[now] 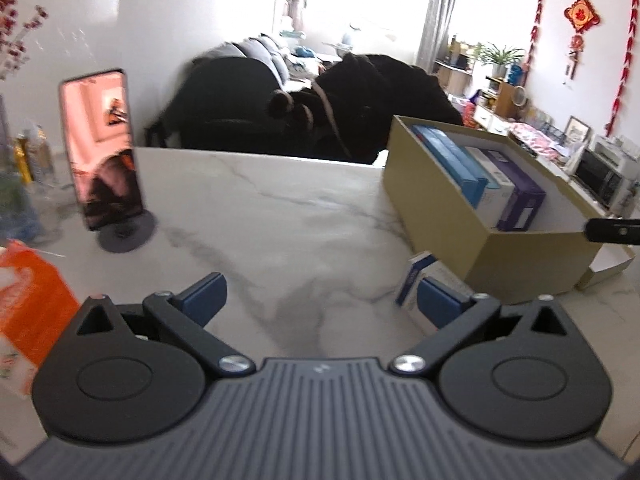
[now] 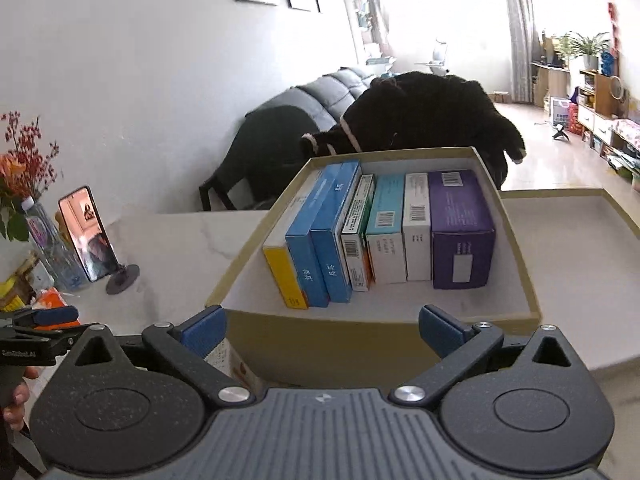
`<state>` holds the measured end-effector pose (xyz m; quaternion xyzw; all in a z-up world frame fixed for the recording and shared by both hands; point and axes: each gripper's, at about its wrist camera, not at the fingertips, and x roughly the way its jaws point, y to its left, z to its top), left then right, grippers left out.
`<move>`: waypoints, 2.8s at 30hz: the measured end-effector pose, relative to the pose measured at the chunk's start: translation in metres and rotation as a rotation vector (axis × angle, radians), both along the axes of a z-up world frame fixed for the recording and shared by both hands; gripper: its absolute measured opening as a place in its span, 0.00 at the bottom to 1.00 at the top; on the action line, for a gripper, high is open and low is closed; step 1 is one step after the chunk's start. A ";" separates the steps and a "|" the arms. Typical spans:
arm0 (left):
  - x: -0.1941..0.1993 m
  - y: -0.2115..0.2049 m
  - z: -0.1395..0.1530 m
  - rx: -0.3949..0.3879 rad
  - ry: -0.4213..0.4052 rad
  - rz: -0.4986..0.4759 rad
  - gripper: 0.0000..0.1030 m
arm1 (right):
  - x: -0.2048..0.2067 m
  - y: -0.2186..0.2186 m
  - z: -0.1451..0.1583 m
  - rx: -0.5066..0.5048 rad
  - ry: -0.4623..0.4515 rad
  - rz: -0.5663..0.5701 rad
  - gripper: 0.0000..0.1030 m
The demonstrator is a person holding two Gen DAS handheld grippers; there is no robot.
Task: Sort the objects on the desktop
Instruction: 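Withdraw the open right tool up out of the deep box, then move the left tool down to the white leaflet on the table, then grasp the white leaflet with the left tool and lift it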
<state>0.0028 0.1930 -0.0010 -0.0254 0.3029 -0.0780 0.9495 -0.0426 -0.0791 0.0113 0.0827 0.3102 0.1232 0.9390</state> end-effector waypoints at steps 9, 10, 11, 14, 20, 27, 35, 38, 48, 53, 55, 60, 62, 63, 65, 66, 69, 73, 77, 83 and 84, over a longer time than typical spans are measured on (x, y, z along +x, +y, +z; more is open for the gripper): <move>-0.042 0.036 -0.002 0.070 -0.023 0.121 1.00 | -0.030 -0.011 -0.004 0.071 -0.003 -0.031 1.00; -0.045 0.041 -0.002 0.073 -0.020 0.135 1.00 | -0.032 -0.011 -0.005 0.070 -0.001 -0.038 1.00; -0.047 0.045 -0.003 0.079 -0.015 0.147 1.00 | -0.032 -0.010 -0.006 0.066 0.000 -0.042 1.00; -0.055 0.059 -0.006 0.096 0.000 0.181 1.00 | -0.034 -0.006 -0.006 0.043 -0.007 -0.043 1.00; -0.061 0.085 -0.021 0.135 0.059 0.208 1.00 | -0.039 0.005 -0.004 0.012 -0.035 -0.008 1.00; -0.056 0.110 -0.042 0.111 0.146 0.251 1.00 | -0.038 0.020 -0.001 -0.023 -0.060 0.029 1.00; -0.048 0.121 -0.058 0.108 0.178 0.230 1.00 | -0.033 0.032 -0.002 -0.050 -0.062 0.063 1.00; -0.048 0.123 -0.062 0.116 0.176 0.225 1.00 | -0.029 0.036 -0.004 -0.047 -0.044 0.065 1.00; -0.049 0.134 -0.072 0.099 0.182 0.227 0.91 | -0.015 0.043 -0.006 -0.042 -0.036 0.049 1.00; -0.052 0.139 -0.079 0.075 0.173 0.254 0.84 | -0.011 0.039 -0.004 -0.007 -0.047 0.029 1.00; -0.055 0.138 -0.080 0.079 0.157 0.249 0.82 | -0.009 0.038 -0.005 0.005 -0.039 0.021 1.00; -0.057 0.136 -0.078 0.081 0.124 0.241 0.60 | -0.002 0.038 -0.011 0.030 -0.006 0.005 1.00; -0.057 0.138 -0.077 0.076 0.124 0.248 0.60 | 0.001 0.038 -0.013 0.043 0.008 -0.002 1.00; -0.058 0.139 -0.076 0.074 0.115 0.251 0.60 | 0.002 0.037 -0.013 0.055 0.019 0.000 1.00; -0.061 0.140 -0.072 0.070 0.095 0.257 0.59 | 0.006 0.035 -0.012 0.084 0.046 -0.002 1.00; -0.063 0.140 -0.069 0.066 0.084 0.261 0.59 | 0.007 0.034 -0.011 0.096 0.050 -0.003 1.00; -0.070 0.141 -0.061 0.059 0.061 0.279 0.58 | 0.008 0.033 -0.009 0.135 0.046 -0.002 1.00; -0.079 0.140 -0.049 0.033 0.012 0.291 0.58 | 0.007 0.035 -0.011 0.194 0.050 0.012 1.00; -0.084 0.130 -0.038 -0.028 -0.033 0.263 0.58 | 0.007 0.038 -0.015 0.241 0.069 0.035 1.00; -0.066 0.088 -0.030 -0.119 -0.077 0.112 0.58 | 0.006 0.045 -0.016 0.346 0.079 0.080 1.00; -0.061 0.080 -0.030 -0.134 -0.075 0.084 0.58 | 0.006 0.047 -0.016 0.353 0.082 0.088 1.00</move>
